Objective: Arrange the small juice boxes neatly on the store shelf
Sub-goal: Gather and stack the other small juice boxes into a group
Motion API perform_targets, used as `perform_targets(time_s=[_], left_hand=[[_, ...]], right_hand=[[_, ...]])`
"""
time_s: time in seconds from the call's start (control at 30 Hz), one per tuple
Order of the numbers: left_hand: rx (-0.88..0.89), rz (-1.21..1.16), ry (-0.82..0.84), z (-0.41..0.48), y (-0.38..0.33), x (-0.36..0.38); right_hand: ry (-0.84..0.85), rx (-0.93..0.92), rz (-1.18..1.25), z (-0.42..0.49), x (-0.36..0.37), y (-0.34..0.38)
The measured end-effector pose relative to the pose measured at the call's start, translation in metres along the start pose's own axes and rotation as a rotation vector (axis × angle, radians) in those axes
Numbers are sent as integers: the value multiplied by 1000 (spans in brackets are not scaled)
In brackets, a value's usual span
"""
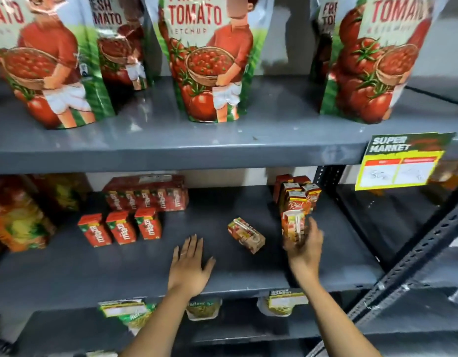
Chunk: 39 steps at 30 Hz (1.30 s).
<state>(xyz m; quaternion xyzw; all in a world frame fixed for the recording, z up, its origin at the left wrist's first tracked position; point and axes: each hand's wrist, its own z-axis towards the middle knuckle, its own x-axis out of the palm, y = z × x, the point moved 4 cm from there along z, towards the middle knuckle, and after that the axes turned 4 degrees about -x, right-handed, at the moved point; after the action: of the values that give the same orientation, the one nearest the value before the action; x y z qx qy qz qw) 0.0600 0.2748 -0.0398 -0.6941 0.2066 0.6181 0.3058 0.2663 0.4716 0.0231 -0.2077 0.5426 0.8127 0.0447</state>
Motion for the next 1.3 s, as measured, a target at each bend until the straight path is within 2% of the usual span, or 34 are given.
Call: perform_targets(time_s=[0.13, 0.2, 0.27, 0.53, 0.73, 0.97, 1.03, 1.17, 1.3], left_hand=[[-15, -20, 2, -3, -3, -3], [-15, -28, -7, -4, -4, -4], [-16, -36, -22, -4, -4, -4], [-19, -51, -47, -4, -4, -4], [-21, -59, -50, -3, -3, -4], [-22, -76, -65, -3, -2, -4], [-23, -78, -68, -3, -2, -4], [-23, -85, -77, -3, -2, -4], [-25, -91, -82, -3, -3, -5]], right_hand=[[18, 45, 19, 2, 7, -19], [17, 88, 112, 0, 4, -23], [5, 55, 90, -5, 2, -26], [153, 168, 76, 11, -6, -26], [419, 110, 169, 19, -9, -33], [226, 153, -34, 17, -21, -31], [288, 144, 16, 20, -20, -29], [549, 150, -7, 24, -20, -31], [459, 178, -64, 29, -21, -35]])
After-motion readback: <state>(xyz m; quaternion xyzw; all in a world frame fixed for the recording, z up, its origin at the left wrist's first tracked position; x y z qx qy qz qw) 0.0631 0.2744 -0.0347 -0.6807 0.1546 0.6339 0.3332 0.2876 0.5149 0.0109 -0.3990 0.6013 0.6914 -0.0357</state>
